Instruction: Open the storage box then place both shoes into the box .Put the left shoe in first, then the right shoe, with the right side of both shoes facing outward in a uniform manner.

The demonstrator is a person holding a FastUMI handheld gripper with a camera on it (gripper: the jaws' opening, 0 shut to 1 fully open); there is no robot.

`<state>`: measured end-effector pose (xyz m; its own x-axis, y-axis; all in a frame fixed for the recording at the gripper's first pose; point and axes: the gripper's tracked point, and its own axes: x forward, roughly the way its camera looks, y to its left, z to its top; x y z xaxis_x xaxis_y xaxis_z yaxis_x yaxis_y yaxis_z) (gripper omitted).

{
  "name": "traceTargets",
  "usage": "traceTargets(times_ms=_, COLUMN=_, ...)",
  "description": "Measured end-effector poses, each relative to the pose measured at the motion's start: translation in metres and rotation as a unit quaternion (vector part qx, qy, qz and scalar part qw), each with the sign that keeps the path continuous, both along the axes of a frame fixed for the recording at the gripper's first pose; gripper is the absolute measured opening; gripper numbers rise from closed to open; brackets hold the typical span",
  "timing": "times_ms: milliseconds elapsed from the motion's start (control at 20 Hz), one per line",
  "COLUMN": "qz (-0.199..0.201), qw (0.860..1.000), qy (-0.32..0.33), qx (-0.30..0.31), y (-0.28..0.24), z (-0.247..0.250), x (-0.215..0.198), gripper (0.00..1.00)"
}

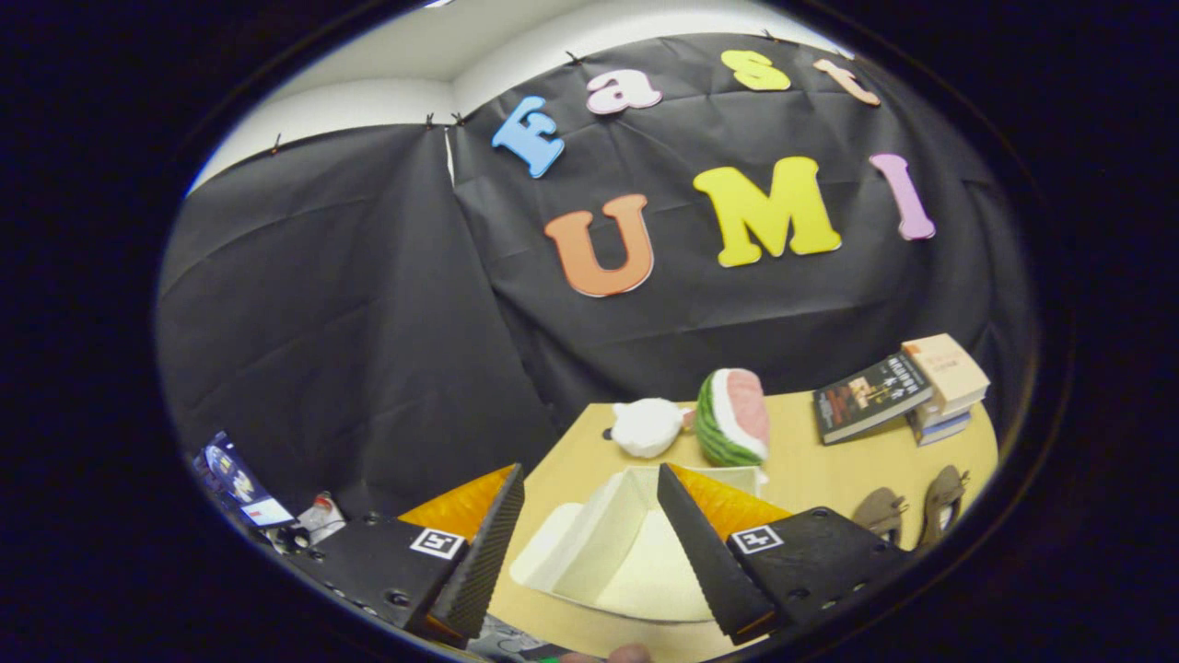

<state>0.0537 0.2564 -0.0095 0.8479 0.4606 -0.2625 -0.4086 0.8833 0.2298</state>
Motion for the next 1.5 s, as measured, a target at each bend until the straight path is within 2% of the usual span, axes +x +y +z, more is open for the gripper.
traceTargets(times_ms=400, qz=-0.116, qw=0.992, qy=0.021, qx=-0.053, y=-0.168, z=-0.037, x=0.013, gripper=0.89)
traceTargets(times_ms=600, qz=-0.165, qw=0.981, qy=0.043, qx=-0.095, y=-0.25, z=-0.074, x=0.018, gripper=0.89)
traceTargets(times_ms=750, qz=-0.187, qw=0.972, qy=0.08, qx=-0.122, y=-0.297, z=-0.117, x=0.025, gripper=0.89)
traceTargets(times_ms=900, qz=-0.184, qw=0.962, qy=0.127, qx=-0.157, y=-0.324, z=-0.172, x=0.021, gripper=0.9)
traceTargets(times_ms=950, qz=-0.18, qw=0.959, qy=0.141, qx=-0.166, y=-0.326, z=-0.186, x=0.038, gripper=0.9)
traceTargets(times_ms=1250, qz=-0.158, qw=0.943, qy=0.221, qx=-0.191, y=-0.334, z=-0.269, x=0.065, gripper=0.87)
traceTargets(times_ms=1450, qz=-0.145, qw=0.937, qy=0.254, qx=-0.193, y=-0.329, z=-0.298, x=0.084, gripper=0.73)
traceTargets(times_ms=1500, qz=-0.141, qw=0.935, qy=0.264, qx=-0.188, y=-0.326, z=-0.303, x=0.087, gripper=0.73)
